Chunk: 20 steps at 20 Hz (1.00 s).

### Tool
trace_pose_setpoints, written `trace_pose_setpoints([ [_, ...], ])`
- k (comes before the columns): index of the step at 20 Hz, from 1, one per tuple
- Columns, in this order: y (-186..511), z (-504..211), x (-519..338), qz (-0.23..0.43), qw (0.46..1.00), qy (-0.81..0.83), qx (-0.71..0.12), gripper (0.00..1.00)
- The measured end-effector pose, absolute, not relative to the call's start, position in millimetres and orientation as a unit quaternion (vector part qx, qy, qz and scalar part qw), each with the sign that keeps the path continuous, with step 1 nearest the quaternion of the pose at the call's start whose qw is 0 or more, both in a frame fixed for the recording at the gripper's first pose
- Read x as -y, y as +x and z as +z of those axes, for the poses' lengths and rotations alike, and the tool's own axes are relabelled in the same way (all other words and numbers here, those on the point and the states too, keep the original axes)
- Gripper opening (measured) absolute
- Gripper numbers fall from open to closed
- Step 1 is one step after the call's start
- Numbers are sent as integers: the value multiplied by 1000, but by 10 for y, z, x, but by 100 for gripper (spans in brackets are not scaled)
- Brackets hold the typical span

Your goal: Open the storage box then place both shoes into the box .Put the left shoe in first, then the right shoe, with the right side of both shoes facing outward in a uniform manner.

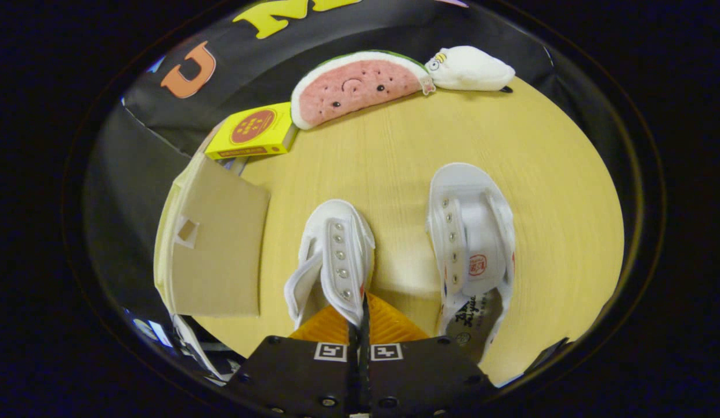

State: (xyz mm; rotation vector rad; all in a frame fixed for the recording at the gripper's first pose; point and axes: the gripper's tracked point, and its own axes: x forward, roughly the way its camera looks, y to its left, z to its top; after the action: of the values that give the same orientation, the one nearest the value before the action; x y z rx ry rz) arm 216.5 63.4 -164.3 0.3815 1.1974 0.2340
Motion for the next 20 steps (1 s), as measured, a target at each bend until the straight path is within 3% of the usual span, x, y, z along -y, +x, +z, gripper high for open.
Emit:
trace_pose_setpoints([
  [13,2046,134,-1623,108,853,212,-465,0],
  [20,2195,117,-2854,111,861,202,-453,0],
])
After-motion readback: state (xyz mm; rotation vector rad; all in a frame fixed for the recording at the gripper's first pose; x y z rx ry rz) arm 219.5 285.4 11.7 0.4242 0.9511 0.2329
